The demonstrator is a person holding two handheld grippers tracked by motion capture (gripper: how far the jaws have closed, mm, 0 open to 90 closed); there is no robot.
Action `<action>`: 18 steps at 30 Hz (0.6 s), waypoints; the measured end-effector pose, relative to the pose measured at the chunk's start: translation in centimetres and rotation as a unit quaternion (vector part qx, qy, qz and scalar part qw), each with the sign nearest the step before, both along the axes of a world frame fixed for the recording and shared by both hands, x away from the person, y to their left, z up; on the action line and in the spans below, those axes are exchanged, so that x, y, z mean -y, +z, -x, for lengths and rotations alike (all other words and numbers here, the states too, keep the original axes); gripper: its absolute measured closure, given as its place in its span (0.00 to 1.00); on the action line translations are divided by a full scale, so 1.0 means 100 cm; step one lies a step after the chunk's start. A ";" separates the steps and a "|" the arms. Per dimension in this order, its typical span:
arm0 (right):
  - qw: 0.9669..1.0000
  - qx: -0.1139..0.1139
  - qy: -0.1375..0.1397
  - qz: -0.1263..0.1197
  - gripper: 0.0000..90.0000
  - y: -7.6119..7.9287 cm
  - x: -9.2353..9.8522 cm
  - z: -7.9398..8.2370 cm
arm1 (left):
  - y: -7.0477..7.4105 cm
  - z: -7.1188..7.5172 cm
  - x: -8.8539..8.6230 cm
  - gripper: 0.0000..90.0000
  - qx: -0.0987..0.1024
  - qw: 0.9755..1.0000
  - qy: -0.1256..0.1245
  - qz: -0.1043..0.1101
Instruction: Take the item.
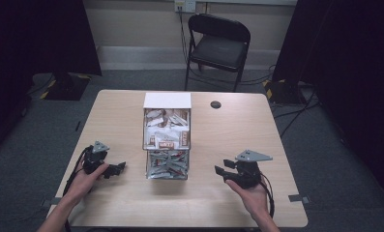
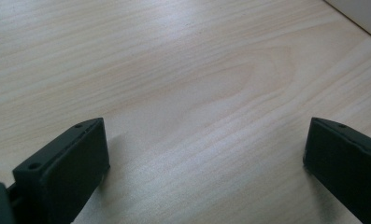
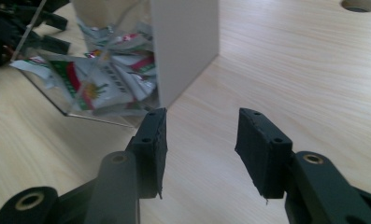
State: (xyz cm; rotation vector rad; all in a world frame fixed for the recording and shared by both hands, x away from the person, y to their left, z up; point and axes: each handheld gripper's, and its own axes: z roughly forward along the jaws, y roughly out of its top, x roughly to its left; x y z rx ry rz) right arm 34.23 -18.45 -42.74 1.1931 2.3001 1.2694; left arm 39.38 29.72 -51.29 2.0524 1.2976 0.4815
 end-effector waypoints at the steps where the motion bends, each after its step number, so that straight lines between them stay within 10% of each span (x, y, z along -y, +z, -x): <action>1: 1.000 0.000 0.000 0.000 0.59 0.000 0.000 0.000 | 0.000 0.000 0.000 0.00 0.000 1.000 0.000 0.000; 18: 0.996 0.010 0.085 -0.020 0.65 0.013 -0.054 0.008 | 0.000 0.000 0.000 0.00 0.000 1.000 0.000 0.000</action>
